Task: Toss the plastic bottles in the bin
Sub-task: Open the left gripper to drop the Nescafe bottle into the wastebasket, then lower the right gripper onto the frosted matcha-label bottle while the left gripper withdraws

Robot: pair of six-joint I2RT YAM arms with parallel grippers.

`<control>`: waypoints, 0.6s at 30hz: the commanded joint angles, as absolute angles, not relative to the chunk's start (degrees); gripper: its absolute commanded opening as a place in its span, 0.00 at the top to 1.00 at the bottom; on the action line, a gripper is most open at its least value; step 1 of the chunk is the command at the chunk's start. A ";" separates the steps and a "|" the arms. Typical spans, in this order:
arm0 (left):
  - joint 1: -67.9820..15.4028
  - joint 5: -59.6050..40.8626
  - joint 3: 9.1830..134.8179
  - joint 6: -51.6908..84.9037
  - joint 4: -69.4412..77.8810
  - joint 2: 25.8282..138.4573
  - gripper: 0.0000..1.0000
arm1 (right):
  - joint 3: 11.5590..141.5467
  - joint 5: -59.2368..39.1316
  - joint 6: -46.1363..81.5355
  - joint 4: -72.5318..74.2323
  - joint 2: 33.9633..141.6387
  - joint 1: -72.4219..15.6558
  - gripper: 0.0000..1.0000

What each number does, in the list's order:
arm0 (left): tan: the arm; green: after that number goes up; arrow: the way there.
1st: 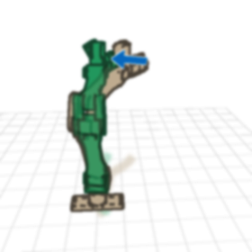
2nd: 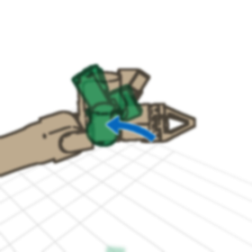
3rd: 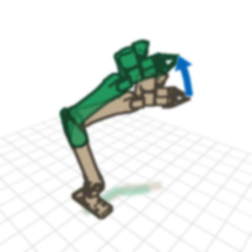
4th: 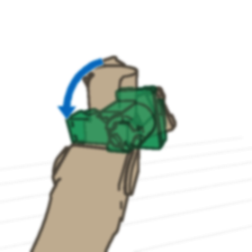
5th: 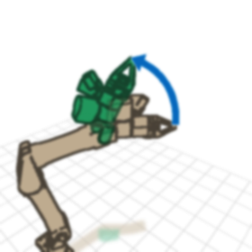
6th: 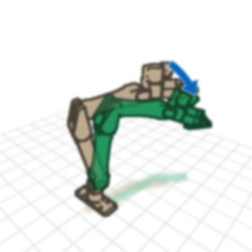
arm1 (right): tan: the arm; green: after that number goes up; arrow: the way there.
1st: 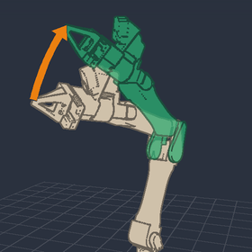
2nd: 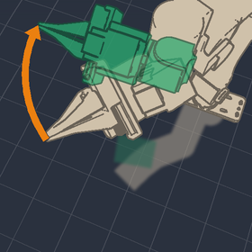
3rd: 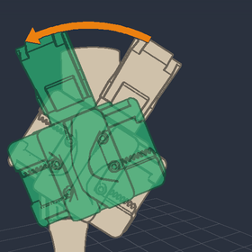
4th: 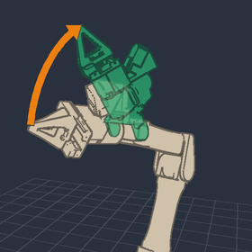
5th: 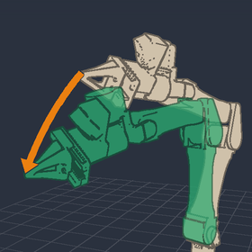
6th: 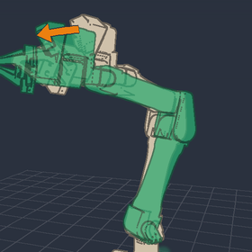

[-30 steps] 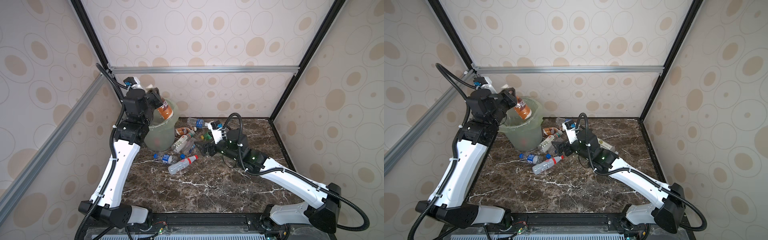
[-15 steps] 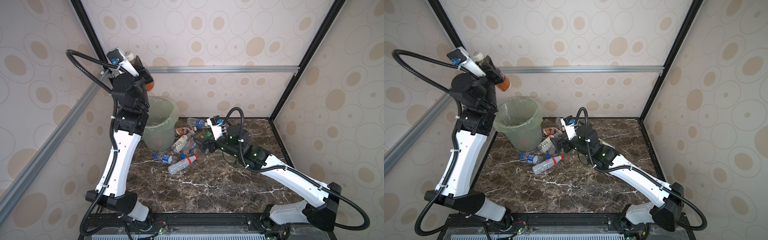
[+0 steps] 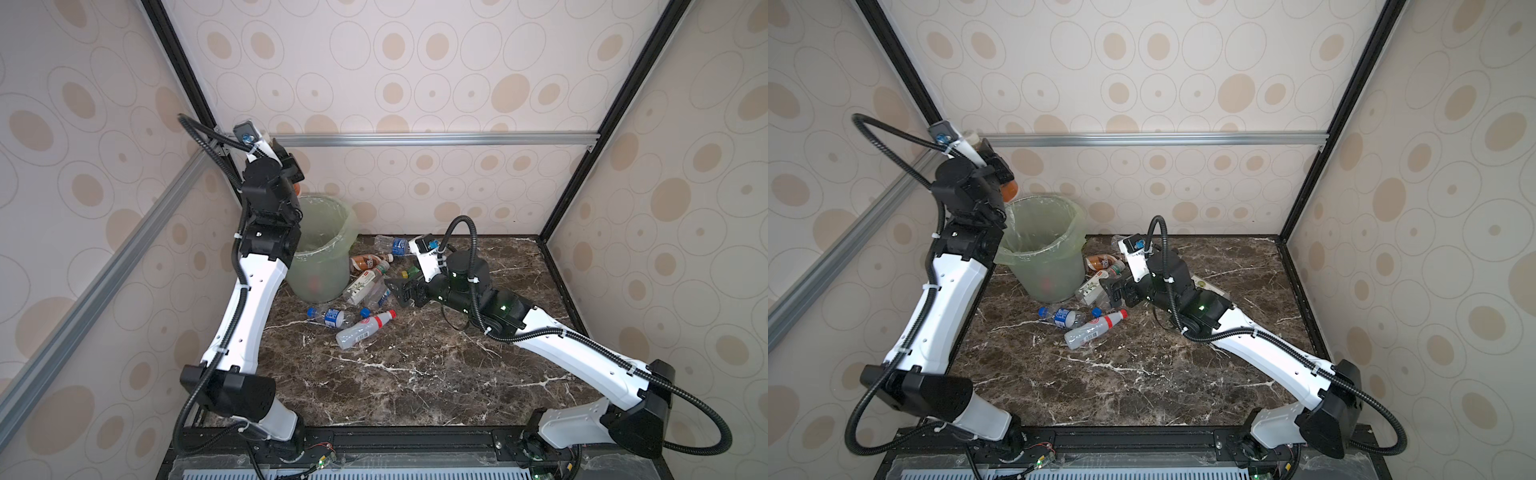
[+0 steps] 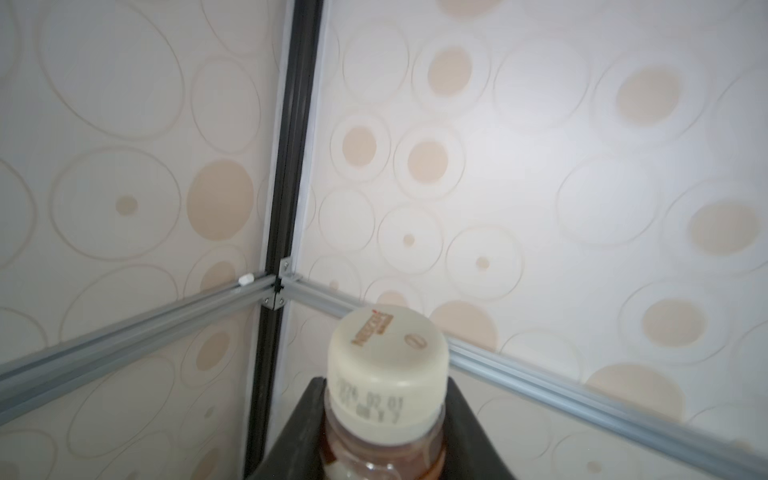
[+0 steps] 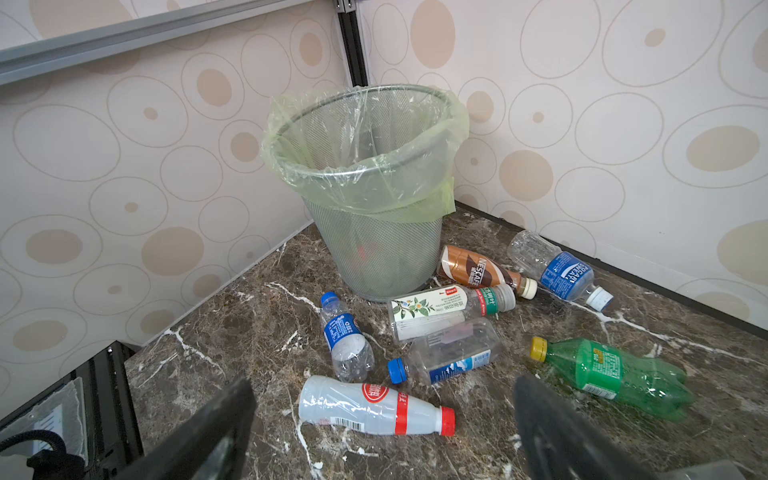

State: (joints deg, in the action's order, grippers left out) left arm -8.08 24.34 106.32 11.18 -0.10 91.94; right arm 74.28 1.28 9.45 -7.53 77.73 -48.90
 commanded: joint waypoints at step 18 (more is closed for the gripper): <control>-17.10 8.27 105.37 16.52 -11.98 83.57 0.01 | 68.24 3.73 9.49 -7.04 76.85 -49.20 0.00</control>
State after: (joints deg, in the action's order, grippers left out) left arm -15.68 11.38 108.99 14.66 -10.39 83.96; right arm 70.24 2.17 9.56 -7.09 77.71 -48.90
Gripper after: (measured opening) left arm 0.990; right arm 0.997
